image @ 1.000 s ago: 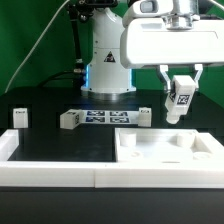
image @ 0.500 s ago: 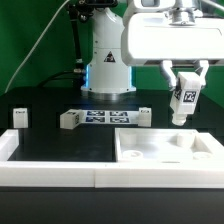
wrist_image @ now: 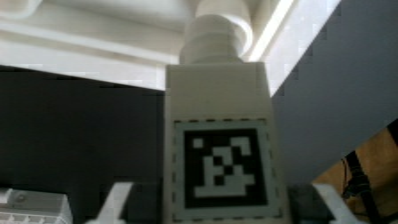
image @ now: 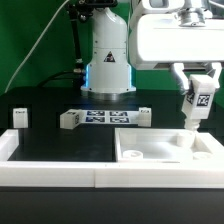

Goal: Assemble one leg

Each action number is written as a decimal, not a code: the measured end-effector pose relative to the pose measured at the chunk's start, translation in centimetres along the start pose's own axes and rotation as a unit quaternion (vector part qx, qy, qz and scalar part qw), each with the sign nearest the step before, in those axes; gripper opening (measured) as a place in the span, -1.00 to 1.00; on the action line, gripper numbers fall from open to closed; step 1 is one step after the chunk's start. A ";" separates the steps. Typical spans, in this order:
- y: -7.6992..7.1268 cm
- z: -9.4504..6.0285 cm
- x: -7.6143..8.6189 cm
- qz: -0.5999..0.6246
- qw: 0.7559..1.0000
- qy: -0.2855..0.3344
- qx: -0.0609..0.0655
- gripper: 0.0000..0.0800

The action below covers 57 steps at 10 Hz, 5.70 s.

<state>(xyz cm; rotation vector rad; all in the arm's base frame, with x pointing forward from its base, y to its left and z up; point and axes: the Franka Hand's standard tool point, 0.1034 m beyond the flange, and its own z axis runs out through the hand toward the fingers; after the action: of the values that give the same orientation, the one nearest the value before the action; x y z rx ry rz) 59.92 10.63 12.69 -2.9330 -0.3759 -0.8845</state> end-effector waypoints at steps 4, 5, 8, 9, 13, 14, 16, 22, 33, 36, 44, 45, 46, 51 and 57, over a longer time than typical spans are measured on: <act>-0.2 0.3 0.3 -0.001 1.000 0.005 0.001 -0.27; -0.4 0.4 0.1 -0.002 1.000 0.009 0.001 -0.27; -0.4 1.7 0.7 -0.001 1.000 0.010 0.003 -0.27; -0.1 2.4 0.8 0.002 1.000 0.010 0.002 -0.27; 0.0 4.0 -0.1 0.004 1.000 0.008 0.002 -0.27; -0.3 4.1 -0.2 0.003 1.000 0.009 0.004 -0.27; -0.6 4.2 -0.2 0.001 1.000 0.011 0.005 -0.27; -1.2 5.1 -1.2 0.002 1.000 0.016 0.007 -0.27; -1.3 5.4 -1.5 -0.001 1.000 0.007 0.009 0.62; -0.3 3.7 -0.2 -0.012 1.000 -0.007 0.007 0.62; 0.3 3.5 -0.3 -0.008 0.970 -0.239 0.044 0.62; 0.5 3.7 -0.1 -0.006 0.960 -0.274 0.051 0.62; 0.6 4.0 0.4 -0.006 0.961 -0.272 0.050 0.62; 0.5 4.2 0.1 -0.005 0.962 -0.268 0.050 -0.05; -0.9 4.5 0.3 0.077 0.960 -0.266 0.026 -0.27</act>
Offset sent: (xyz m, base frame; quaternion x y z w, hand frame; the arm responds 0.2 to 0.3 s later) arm 0.0000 0.0000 0.0000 0.0000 0.0000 0.0000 1.0000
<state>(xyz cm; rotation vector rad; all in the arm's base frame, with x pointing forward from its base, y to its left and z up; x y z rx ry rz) 62.36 12.07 9.12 -3.0542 -0.1801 -0.0514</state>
